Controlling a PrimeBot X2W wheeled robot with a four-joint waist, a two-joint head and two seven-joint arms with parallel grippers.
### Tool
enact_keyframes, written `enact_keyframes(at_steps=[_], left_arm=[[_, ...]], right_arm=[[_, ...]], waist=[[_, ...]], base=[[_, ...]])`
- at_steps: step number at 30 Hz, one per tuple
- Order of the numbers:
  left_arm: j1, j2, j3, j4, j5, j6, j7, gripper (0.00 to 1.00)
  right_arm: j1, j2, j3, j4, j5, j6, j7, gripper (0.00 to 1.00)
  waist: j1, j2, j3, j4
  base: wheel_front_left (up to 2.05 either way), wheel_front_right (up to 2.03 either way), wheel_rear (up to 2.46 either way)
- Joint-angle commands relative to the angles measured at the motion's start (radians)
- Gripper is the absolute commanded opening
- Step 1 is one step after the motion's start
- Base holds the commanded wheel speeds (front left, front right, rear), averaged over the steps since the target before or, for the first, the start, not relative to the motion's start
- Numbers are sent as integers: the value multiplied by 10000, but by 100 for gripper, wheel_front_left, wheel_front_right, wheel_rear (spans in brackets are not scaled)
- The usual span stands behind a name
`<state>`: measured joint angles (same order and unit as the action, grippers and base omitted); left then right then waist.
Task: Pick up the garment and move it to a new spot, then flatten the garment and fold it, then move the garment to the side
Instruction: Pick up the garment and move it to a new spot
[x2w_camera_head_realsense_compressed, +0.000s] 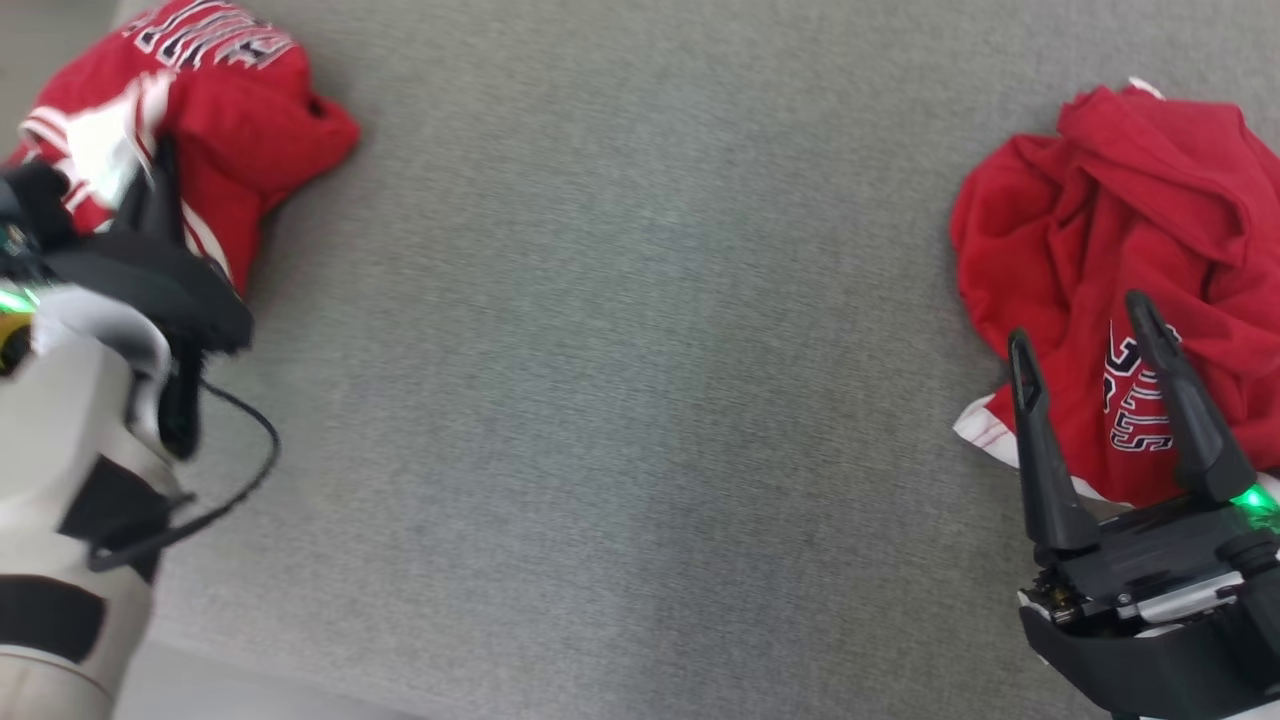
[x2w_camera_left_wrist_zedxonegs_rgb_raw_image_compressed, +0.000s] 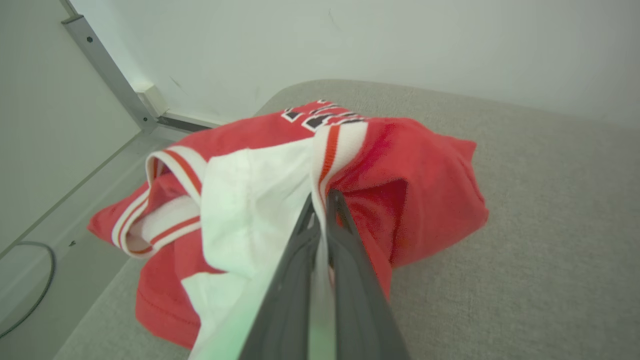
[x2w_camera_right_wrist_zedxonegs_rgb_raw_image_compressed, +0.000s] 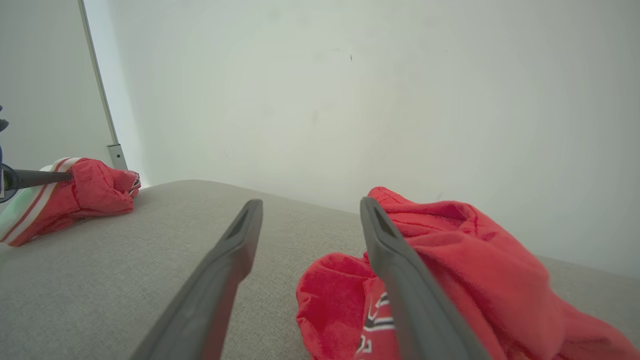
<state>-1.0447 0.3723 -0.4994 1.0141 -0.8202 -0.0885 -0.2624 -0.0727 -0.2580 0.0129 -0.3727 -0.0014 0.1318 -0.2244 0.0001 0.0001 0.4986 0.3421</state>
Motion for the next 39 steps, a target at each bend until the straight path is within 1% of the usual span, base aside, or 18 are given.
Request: enact_keyframes(at_steps=[1, 5, 8, 9, 10, 13, 16, 25, 31, 33, 35, 37, 39], left_arm=[[139, -145, 28, 272, -190, -55, -10, 0], [259, -430, -66, 1209, -275, -211, 46, 0], [165, -598, -98, 1599, -345, -287, 30, 0], [93, -617, -79, 1676, -356, -317, 25, 15], [21, -611, -59, 1723, -348, -331, 6, 100], [-130, -534, -3, 1789, -289, -327, -12, 100], [-273, -344, 234, 1504, -218, -357, -28, 100], [78, 248, 970, 491, 508, -167, -34, 100], [568, 468, 1379, -220, 1029, -182, -35, 100], [795, 434, 1267, -58, 1144, -214, -3, 100], [878, 442, 1173, 226, 1107, -231, 308, 100], [971, 551, 931, 539, 1244, -275, 742, 100], [1040, 631, 890, 752, 1194, -305, 842, 100]], right_arm=[[-91, -32, 3, -94, -61, -22, 26, 100], [-108, -41, 6, -309, -119, -22, 112, 100], [-127, -42, 5, -378, -167, -22, 145, 100], [-121, -34, 14, -384, -170, -22, 151, 100], [-111, -21, 38, -388, -156, -22, 146, 100], [-94, 40, 116, -304, -118, -22, 105, 100], [-146, 140, 223, -126, -33, -22, 34, 100], [-186, 510, 421, 404, 115, -22, -235, 100], [-221, 830, 558, 878, 267, -22, -366, 100], [-212, 943, 575, 998, 312, -22, -399, 100], [-211, 1013, 567, 1134, 325, -22, -395, 100], [-260, 1120, 540, 1203, 374, -22, -405, 100], [-308, 1202, 527, 1213, 377, -22, -398, 100]], waist=[[-1, -1, 316, -295], [-1, -1, 508, -448], [-1, -1, 542, -470], [-1, -1, 525, -460], [-1, -1, 486, -445], [-1, -1, 324, -401], [-1, -1, 92, -368], [-1, -1, -637, -386], [-1, -1, -1244, -608], [-1, -1, -1423, -733], [-1, -1, -1580, -870], [-1, -1, -1696, -1033], [-1, -1, -1802, -1200]], base=[[0, 0, 0], [0, 0, 0], [0, 0, 0], [0, 0, 0], [0, 0, 0], [0, 0, 0], [0, 0, 0], [0, 0, 0], [0, 0, 0], [0, 0, 0], [0, 0, 0], [0, 0, 0], [0, 0, 0]])
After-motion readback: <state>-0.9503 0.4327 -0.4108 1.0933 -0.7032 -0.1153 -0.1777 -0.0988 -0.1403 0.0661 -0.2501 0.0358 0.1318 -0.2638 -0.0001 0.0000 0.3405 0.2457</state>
